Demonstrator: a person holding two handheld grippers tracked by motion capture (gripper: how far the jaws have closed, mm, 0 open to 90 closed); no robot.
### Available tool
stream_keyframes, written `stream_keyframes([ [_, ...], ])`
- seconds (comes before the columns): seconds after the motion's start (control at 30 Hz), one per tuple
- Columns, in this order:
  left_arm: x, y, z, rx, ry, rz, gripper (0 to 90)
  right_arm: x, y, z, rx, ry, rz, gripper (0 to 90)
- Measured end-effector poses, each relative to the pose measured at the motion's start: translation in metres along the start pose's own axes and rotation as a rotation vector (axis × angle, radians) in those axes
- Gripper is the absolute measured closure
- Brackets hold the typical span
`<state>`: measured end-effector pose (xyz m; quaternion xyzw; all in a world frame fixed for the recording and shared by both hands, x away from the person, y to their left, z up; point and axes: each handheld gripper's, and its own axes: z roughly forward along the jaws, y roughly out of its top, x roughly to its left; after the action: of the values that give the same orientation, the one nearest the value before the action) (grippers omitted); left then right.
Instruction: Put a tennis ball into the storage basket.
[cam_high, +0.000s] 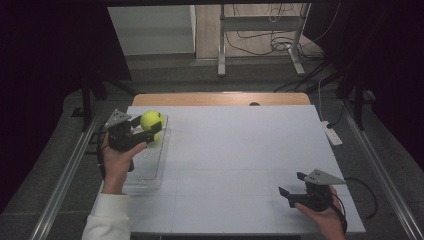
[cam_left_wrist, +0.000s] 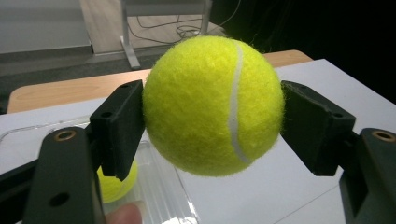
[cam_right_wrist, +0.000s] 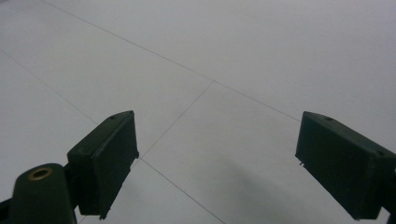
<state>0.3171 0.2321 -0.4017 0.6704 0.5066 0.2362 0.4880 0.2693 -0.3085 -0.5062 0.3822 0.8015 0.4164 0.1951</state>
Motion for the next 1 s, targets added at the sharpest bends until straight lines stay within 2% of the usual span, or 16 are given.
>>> stream_keyframes([
  [0.7, 0.022, -0.006, -0.004, 0.014, 0.076, -0.03, 26.9, 0.0, 0.0, 0.0, -0.001, -0.003, 0.0, 13.2],
  [1.0, 0.03, -0.01, -0.004, 0.026, 0.095, -0.047, 26.9, -0.002, 0.0, -0.001, -0.004, -0.003, 0.002, 13.2],
])
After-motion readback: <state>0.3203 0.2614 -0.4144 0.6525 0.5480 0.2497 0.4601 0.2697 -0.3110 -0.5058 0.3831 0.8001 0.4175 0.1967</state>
